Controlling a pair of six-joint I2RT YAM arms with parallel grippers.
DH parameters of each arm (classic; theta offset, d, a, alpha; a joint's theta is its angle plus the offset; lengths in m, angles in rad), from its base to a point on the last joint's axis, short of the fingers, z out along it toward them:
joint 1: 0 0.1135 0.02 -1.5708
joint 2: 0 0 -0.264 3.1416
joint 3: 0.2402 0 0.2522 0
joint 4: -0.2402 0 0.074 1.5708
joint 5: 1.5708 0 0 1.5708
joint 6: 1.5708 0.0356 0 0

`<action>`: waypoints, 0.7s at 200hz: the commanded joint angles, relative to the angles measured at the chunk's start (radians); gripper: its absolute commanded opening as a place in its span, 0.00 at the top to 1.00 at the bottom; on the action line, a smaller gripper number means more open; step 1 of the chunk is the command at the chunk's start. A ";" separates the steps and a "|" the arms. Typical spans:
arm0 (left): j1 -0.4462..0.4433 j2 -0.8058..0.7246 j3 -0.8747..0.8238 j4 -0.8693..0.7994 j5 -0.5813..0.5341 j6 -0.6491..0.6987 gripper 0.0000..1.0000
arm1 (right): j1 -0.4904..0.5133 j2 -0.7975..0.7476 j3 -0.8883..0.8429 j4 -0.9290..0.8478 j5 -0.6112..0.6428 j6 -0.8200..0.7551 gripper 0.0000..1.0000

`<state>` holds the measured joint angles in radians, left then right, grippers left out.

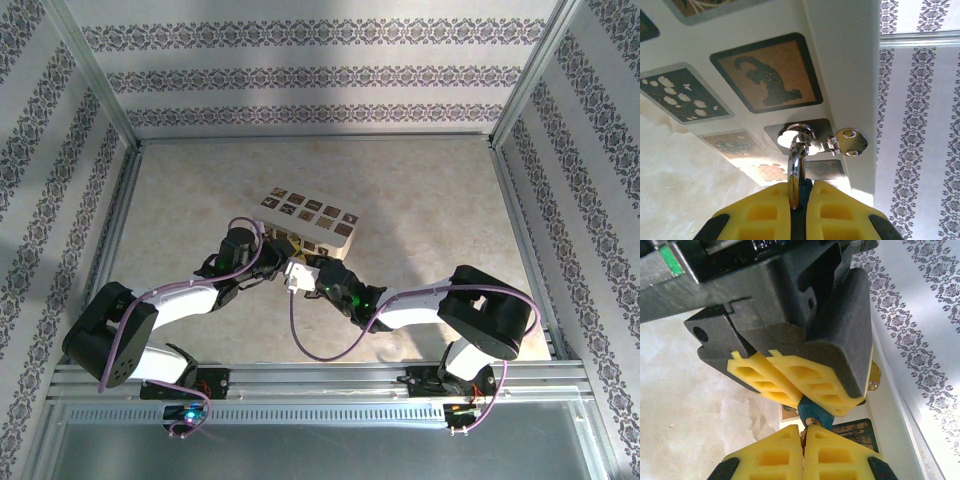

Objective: Unlock a padlock with a key

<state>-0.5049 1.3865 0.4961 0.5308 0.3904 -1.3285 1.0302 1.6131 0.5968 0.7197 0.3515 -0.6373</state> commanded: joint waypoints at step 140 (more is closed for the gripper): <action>-0.039 -0.001 0.026 0.092 0.031 -0.003 1.00 | -0.016 0.025 0.053 0.177 -0.066 0.619 1.00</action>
<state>-0.5053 1.3865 0.4961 0.5606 0.3725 -1.3285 1.0225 1.6176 0.5961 0.7624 0.3241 -0.1673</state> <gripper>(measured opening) 0.093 0.043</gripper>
